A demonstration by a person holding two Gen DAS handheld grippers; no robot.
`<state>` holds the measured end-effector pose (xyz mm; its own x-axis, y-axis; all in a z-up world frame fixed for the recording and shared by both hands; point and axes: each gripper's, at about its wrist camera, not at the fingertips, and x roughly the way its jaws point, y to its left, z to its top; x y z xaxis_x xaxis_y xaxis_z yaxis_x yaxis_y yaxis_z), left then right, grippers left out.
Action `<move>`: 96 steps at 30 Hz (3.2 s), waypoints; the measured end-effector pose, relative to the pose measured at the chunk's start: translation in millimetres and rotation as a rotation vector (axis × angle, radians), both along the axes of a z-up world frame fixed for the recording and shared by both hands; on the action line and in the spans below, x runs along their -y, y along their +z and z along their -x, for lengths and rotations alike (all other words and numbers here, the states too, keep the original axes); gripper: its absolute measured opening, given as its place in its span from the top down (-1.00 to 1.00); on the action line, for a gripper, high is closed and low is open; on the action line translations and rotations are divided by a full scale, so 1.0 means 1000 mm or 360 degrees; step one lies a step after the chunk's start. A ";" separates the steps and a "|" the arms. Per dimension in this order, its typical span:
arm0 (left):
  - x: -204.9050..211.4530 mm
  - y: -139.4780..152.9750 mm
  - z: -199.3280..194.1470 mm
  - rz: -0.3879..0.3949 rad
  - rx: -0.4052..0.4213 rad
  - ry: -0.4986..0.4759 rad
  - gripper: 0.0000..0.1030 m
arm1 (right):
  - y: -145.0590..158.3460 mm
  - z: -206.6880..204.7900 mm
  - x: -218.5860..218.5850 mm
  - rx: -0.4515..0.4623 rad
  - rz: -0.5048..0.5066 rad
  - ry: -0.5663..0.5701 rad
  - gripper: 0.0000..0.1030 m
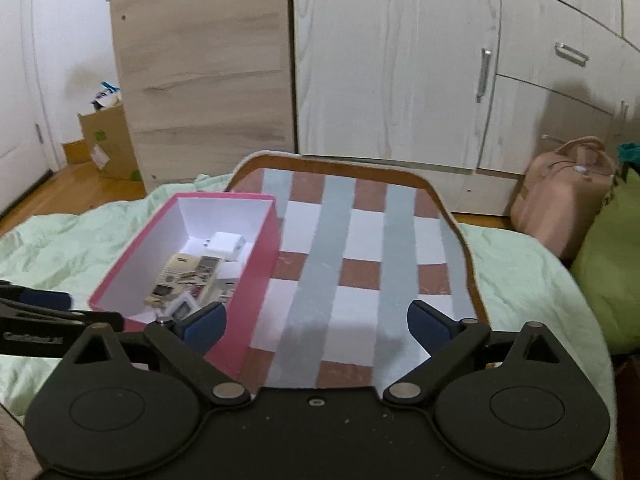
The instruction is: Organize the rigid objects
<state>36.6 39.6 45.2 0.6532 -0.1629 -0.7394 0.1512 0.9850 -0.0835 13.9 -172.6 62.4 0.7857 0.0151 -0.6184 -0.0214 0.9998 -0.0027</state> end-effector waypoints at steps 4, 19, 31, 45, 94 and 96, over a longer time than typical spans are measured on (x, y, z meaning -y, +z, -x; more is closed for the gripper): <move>0.000 -0.001 0.002 -0.0010 0.0022 0.0013 -0.86 | 0.000 0.000 0.003 -0.0013 -0.0006 -0.0040 -0.92; -0.013 -0.003 0.004 -0.0112 -0.0006 0.0100 -0.99 | -0.004 -0.003 0.003 -0.0139 0.0018 -0.0024 -0.92; -0.002 0.001 0.007 -0.0156 -0.0095 0.0072 -0.99 | 0.007 -0.001 -0.004 -0.0192 0.0071 0.0060 -0.91; 0.001 -0.001 0.005 -0.0198 -0.0149 0.0069 -0.99 | 0.007 -0.003 0.006 -0.0229 0.0044 -0.0038 -0.91; 0.001 -0.001 0.008 -0.0203 -0.0179 0.0084 -0.99 | 0.002 -0.003 0.008 -0.0255 0.0056 -0.0063 -0.91; 0.000 -0.001 0.008 -0.0206 -0.0177 0.0084 -0.99 | 0.002 -0.002 0.009 -0.0255 0.0056 -0.0062 -0.91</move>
